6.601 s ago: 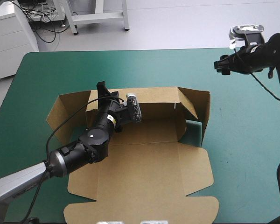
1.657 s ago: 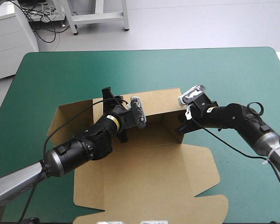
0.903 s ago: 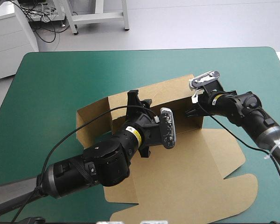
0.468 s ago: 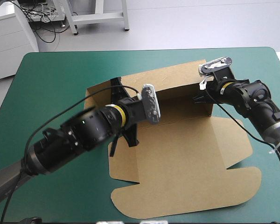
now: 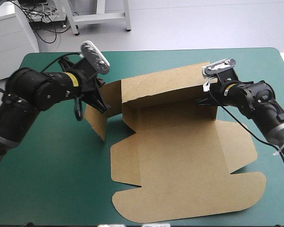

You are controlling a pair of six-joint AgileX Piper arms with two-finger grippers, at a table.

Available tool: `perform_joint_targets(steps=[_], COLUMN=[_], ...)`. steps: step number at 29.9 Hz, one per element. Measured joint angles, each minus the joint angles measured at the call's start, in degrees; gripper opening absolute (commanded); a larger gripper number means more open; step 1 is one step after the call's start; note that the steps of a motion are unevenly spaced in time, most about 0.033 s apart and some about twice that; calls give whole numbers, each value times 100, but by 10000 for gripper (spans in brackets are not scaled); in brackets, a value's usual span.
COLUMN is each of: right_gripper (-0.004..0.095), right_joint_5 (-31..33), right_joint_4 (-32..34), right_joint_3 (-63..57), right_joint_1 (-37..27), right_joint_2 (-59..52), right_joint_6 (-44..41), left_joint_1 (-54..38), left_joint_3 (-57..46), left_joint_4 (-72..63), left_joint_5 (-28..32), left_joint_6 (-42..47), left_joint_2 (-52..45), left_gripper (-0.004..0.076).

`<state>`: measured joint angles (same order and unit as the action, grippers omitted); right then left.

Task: Fold the box

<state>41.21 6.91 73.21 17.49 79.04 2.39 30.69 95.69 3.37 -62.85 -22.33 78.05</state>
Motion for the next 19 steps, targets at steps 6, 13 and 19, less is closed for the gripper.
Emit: perform_joint_targets(steps=[6,13,19], right_gripper=[-23,-23,-23], right_joint_5=[196,774,1227], right_joint_4=[0,-26,-301], right_joint_3=[0,11,98], right_joint_1=[0,0,-5], right_joint_2=[0,0,94], right_joint_6=[-16,-90,-111], left_joint_1=[-1231,-2092,-2208], left_joint_3=[-191,-1246,-1950], left_joint_4=[-561,-626,-627], left_joint_5=[-12,159,491], left_joint_6=[-62,-56,181], left_joint_2=[-578,-1358,-1734], left_gripper=[-6,-18,-32])
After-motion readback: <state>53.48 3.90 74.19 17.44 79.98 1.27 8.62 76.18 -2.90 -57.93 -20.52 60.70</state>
